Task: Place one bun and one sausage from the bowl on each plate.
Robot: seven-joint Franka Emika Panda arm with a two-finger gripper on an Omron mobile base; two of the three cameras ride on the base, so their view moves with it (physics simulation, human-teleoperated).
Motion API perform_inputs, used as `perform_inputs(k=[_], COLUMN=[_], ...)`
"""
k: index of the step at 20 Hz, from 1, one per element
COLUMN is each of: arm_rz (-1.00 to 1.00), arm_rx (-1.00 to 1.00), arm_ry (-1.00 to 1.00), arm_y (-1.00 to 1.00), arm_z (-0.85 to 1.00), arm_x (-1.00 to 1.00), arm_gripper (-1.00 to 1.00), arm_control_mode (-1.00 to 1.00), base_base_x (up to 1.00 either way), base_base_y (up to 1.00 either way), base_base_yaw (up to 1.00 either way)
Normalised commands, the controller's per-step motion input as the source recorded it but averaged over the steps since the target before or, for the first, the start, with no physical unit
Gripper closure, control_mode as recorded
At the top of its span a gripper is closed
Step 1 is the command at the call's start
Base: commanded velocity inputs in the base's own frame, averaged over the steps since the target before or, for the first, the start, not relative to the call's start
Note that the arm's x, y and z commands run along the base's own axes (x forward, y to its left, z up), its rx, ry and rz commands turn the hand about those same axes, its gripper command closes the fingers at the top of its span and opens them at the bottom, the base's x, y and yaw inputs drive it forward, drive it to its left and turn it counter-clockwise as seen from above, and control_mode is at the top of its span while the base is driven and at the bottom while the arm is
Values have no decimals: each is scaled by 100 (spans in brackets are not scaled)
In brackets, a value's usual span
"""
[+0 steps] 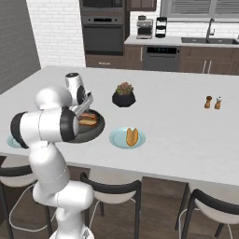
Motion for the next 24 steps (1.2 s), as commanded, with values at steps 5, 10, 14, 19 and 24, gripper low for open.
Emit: perform_inputs(k=[5,10,14,19,24], arm_rz=[-1,-2,-2,-3,-1], arm_rx=[0,0,0,0,0], arm_ry=[1,0,0,1,2], arm_y=[0,0,0,-15,-10], arm_z=[-13,-21,-16,-24,-11], arm_x=[27,37,28,2,0], arm_gripper=[-100,-100,-100,-100,100], arm_control_mode=[-100,-100,-100,-100,-100], base_base_x=[0,0,0,0,0], base_base_y=[0,0,0,0,0], base_base_yaw=[0,0,0,0,0])
